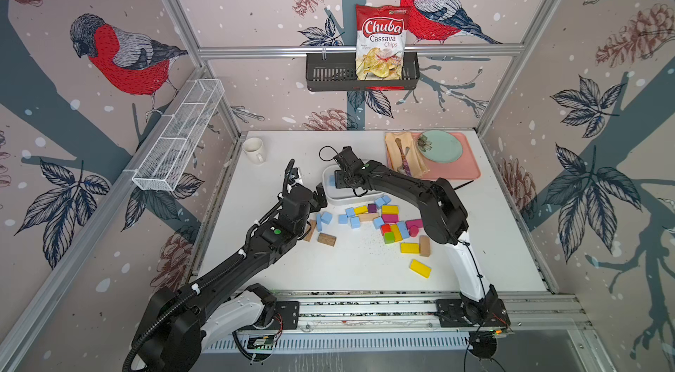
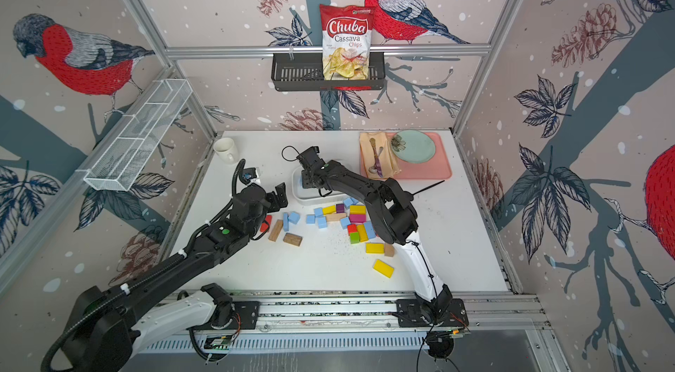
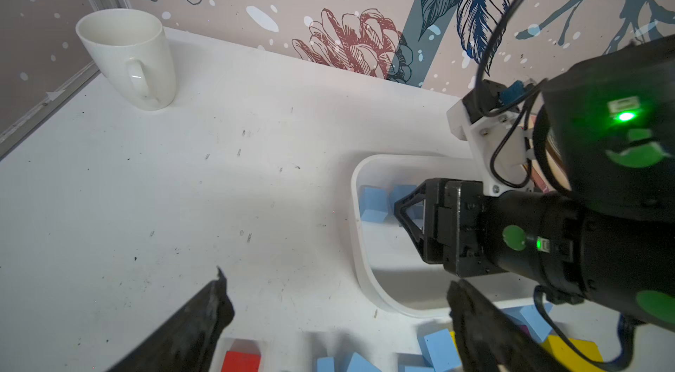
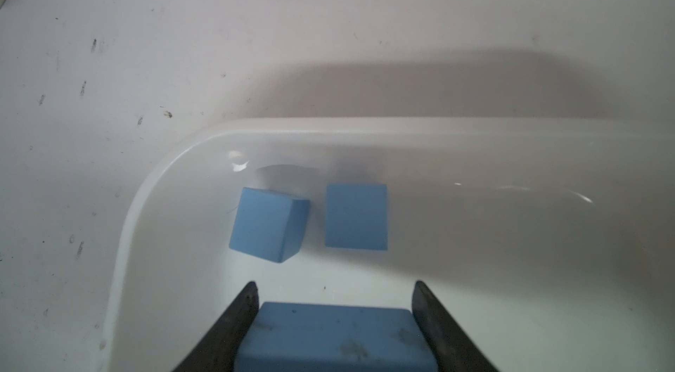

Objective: Pick out the blue building blocks
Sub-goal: Place the building block in the storage box.

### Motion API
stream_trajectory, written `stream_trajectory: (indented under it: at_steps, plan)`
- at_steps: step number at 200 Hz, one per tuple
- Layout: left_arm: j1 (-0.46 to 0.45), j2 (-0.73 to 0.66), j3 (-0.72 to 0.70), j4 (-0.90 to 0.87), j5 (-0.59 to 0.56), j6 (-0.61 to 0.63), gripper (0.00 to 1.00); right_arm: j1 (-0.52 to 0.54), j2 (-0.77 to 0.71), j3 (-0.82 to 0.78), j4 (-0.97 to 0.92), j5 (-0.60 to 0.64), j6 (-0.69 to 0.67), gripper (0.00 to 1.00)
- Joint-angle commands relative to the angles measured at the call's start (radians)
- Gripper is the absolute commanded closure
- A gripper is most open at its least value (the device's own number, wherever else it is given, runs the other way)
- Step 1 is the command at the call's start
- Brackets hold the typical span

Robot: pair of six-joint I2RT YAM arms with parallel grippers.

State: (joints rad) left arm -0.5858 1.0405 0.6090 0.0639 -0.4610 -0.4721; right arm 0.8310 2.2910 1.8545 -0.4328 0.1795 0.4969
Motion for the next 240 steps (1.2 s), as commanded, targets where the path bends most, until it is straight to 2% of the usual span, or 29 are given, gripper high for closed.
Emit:
stream_trajectory:
  at_steps: [1, 72, 139, 183, 240]
  plan:
    - [0.001, 0.0, -0.003, 0.057, -0.01, -0.013, 0.04, 0.003, 0.034, 0.034, -0.024, -0.027, -0.009, 0.47]
    - [0.003, 0.007, -0.015, 0.071, 0.006, -0.019, 0.04, 0.005, 0.119, 0.106, -0.038, -0.051, -0.012, 0.41]
    - [0.001, 0.001, -0.022, 0.073, 0.006, -0.028, 0.04, 0.003, 0.151, 0.146, -0.045, -0.099, -0.001, 0.19]
    - [0.001, 0.006, -0.011, 0.062, 0.005, -0.037, 0.04, -0.001, 0.101, 0.138, -0.043, -0.13, 0.009, 0.13]
    - [0.001, 0.013, -0.002, -0.014, 0.015, -0.087, 0.04, 0.0, -0.078, 0.042, 0.0, -0.133, 0.008, 0.06]
